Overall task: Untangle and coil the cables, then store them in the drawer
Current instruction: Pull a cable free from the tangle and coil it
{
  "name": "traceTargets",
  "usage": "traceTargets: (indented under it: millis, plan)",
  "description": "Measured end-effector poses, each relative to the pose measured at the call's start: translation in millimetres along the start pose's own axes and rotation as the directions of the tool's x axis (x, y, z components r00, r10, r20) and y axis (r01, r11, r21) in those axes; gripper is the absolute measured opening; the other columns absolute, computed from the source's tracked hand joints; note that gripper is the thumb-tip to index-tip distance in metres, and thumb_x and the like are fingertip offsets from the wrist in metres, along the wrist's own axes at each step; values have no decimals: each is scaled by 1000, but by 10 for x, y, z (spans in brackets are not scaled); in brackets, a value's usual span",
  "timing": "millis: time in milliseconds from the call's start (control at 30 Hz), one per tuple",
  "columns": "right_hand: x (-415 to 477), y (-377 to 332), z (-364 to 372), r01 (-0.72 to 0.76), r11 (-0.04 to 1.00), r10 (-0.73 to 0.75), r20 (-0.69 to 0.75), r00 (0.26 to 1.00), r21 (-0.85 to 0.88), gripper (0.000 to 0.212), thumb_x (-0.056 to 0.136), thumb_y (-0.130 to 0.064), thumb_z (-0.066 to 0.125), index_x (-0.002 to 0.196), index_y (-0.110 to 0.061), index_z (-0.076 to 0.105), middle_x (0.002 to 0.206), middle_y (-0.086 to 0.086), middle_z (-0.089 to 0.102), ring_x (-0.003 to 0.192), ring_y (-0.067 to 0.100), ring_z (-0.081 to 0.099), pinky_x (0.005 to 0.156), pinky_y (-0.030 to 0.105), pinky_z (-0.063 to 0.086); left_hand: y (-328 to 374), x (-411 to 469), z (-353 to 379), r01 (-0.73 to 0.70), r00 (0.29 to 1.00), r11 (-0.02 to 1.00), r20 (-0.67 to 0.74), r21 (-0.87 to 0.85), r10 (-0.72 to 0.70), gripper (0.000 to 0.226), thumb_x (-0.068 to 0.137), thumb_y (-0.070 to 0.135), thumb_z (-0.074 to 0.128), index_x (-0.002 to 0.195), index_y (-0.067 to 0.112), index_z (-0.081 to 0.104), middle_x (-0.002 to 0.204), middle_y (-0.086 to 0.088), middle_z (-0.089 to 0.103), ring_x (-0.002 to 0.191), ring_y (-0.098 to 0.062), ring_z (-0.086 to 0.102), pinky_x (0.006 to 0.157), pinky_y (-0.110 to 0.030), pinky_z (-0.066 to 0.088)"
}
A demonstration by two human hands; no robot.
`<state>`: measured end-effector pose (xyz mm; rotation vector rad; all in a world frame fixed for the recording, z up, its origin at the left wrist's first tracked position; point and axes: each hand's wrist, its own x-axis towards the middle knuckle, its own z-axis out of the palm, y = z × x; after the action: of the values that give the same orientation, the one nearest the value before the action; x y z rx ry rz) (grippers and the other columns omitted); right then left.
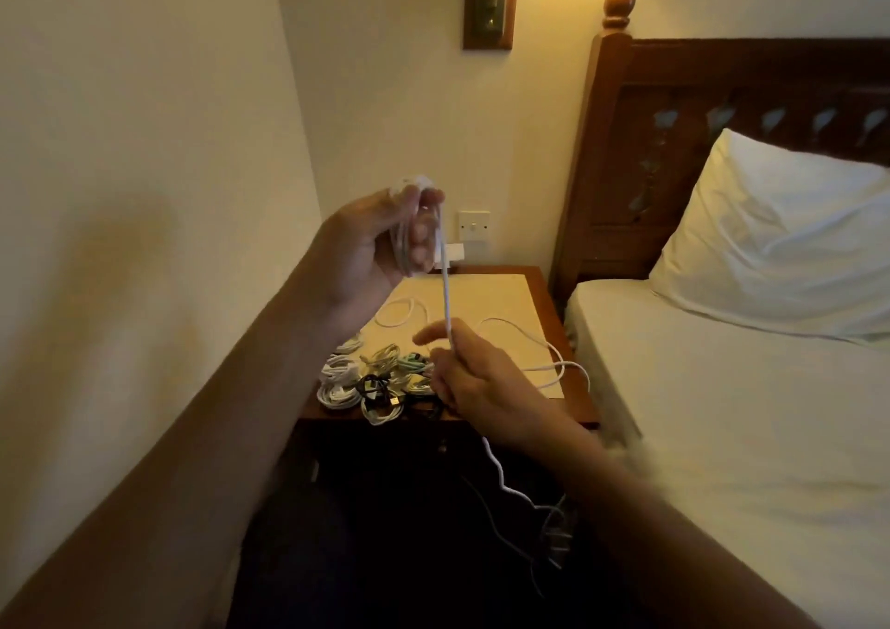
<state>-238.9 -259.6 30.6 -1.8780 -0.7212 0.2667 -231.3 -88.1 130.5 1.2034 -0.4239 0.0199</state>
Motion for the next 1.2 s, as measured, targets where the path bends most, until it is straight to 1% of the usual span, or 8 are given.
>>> traceTargets:
  millis: [100, 200, 400, 533, 733, 900, 1067, 1200]
  plan:
    - [-150, 35, 273, -29, 941, 96, 184, 978, -337, 19, 110, -28, 38, 123, -23, 52, 92, -3, 59, 80, 18, 56, 75, 46, 50, -32, -19, -269, -66, 984, 997, -165, -30, 60, 25, 106, 19, 44, 117, 0, 55, 83, -2, 56, 71, -13, 55, 72, -25, 48]
    - [-258, -309, 361, 86, 891, 58, 299, 952, -445, 20, 110, -35, 40, 115, -21, 53, 90, -8, 55, 80, 15, 53, 72, 39, 46, -334, -123, -342, 37, 957, 947, -285, 319, 58, 21, 107, 19, 47, 115, 4, 59, 87, -6, 67, 75, -18, 61, 78, -32, 51]
    - [-42, -818, -425, 153, 811, -164, 31, 986, -565, 21, 102, -37, 60, 84, -27, 67, 64, -7, 57, 54, 4, 49, 58, 23, 36, -678, -471, -371, 253, 968, 822, -132, 510, -216, 54, 107, 51, 30, 115, 11, 65, 87, -11, 67, 72, -28, 61, 73, -38, 51]
    - [244, -614, -881, 183, 921, -218, -66, 974, -345, 12, 98, -30, 68, 93, -21, 75, 66, 0, 67, 58, 16, 56, 59, 31, 44, -635, -619, -193, 201, 970, 923, 67, 330, -235, 65, 104, 57, 30, 106, 5, 70, 65, -11, 48, 51, -19, 40, 51, -28, 37]
    - [296, 354, -278, 37, 999, -35, -152, 988, 7, 37, 110, -26, 41, 89, -17, 70, 62, -12, 51, 55, 3, 42, 55, 23, 34, -335, -441, -44, 124, 992, 990, -9, -68, -125, 50, 108, 36, 34, 97, -2, 66, 53, -2, 38, 43, -12, 31, 44, -23, 32]
    - [-98, 313, 308, -18, 981, -2, -101, 995, -194, 34, 111, -34, 37, 96, -22, 65, 71, -6, 61, 61, 12, 52, 60, 40, 42, -397, -195, -121, -10, 980, 917, -184, -398, -69, 48, 109, 34, 37, 110, -5, 64, 75, -4, 56, 61, -10, 52, 59, -21, 49]
    - [-190, -389, 74, 135, 894, -125, 53, 991, -426, 26, 107, -32, 46, 93, -17, 62, 75, -3, 62, 68, 14, 56, 61, 30, 43, -668, -245, -152, 84, 965, 887, -258, 455, 41, 40, 107, 42, 41, 114, 12, 68, 87, -10, 72, 70, -25, 63, 72, -43, 50]
    - [2, -579, -542, 161, 839, -153, 59, 986, -521, 17, 99, -31, 65, 91, -21, 74, 64, -6, 63, 53, 7, 50, 52, 14, 36, -503, -313, -178, 256, 965, 746, -114, 614, -237, 61, 101, 59, 33, 93, 14, 72, 82, -15, 72, 66, -31, 64, 73, -41, 53]
